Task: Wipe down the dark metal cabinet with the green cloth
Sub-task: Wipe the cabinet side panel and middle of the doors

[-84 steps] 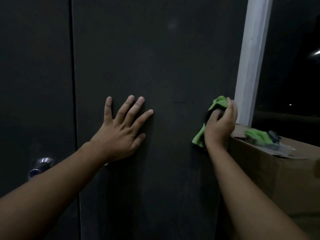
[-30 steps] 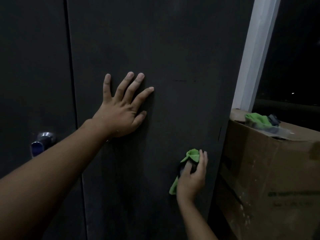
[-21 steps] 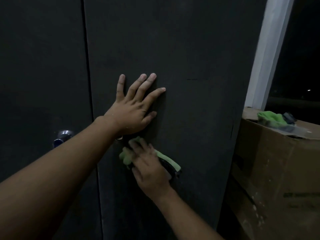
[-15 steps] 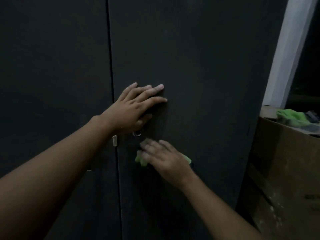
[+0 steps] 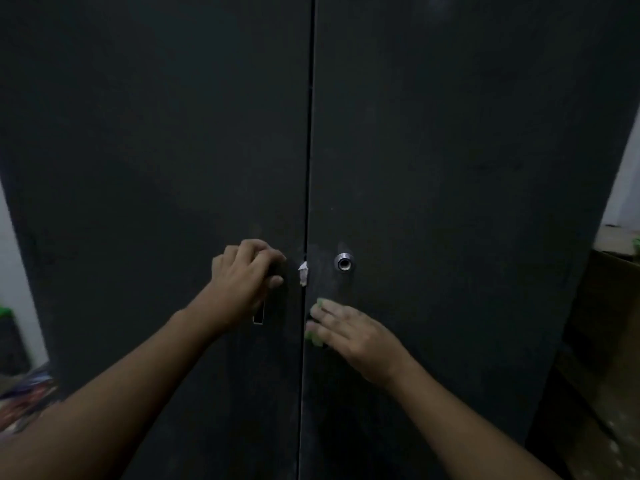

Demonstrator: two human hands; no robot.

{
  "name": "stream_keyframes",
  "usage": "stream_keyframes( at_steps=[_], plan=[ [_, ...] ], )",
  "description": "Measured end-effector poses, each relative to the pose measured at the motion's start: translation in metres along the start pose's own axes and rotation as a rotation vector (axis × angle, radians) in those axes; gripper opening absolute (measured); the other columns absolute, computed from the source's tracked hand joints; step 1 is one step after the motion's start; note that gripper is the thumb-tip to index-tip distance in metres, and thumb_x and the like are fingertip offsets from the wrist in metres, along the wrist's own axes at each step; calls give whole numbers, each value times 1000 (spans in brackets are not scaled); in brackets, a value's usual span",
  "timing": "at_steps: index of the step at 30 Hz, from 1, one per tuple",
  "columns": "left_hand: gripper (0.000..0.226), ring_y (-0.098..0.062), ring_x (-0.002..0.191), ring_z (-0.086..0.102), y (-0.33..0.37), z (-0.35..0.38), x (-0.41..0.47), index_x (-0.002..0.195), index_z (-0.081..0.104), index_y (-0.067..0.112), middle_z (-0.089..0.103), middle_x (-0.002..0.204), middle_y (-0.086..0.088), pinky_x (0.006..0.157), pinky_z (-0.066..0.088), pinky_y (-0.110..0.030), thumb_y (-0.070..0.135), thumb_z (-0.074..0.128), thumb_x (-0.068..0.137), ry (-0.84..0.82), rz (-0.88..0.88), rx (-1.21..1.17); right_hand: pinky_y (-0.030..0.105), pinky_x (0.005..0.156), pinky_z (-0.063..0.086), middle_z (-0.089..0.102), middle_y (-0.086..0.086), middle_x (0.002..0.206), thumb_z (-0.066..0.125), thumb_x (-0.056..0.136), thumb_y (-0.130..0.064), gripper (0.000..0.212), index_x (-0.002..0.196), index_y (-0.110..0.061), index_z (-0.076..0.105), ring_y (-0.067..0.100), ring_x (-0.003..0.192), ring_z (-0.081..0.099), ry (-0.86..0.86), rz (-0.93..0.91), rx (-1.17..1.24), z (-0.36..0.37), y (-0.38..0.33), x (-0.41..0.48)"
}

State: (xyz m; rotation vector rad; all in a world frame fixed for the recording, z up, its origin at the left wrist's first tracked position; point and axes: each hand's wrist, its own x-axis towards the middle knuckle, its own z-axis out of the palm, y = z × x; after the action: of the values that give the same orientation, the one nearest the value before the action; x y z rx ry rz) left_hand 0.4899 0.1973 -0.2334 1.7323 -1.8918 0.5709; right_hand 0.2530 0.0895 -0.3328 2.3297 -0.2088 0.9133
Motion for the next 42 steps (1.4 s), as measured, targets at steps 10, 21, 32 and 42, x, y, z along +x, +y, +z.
stream_keyframes(
  at_steps=[10,21,32,42],
  plan=[
    [32,-20,116,33,-3,12,-5,127,39,33,31,130,1,95,21,-35,41,48,97,31,-1,-46,38,115,38,57,10,143,60,91,0,47,137,-8,58,23,137,49,117,271,-116,-25,5,67],
    [33,-21,121,30,1,6,-7,130,36,30,25,137,1,102,23,-39,40,44,100,-39,-25,-76,38,107,44,58,11,141,50,94,-4,42,134,-7,60,24,133,54,26,230,-74,-34,15,-9],
    [42,-23,118,29,10,25,-11,137,19,31,12,138,3,96,21,-34,40,23,95,4,-57,-135,46,115,37,53,14,144,54,90,3,49,139,-5,54,33,140,42,-107,109,-101,-80,64,59],
    [51,-24,119,29,8,29,-10,133,13,35,8,138,5,98,24,-37,26,47,97,31,-41,-160,30,122,26,53,9,143,52,82,16,62,139,-8,54,14,143,36,51,450,244,-97,67,81]
  ],
)
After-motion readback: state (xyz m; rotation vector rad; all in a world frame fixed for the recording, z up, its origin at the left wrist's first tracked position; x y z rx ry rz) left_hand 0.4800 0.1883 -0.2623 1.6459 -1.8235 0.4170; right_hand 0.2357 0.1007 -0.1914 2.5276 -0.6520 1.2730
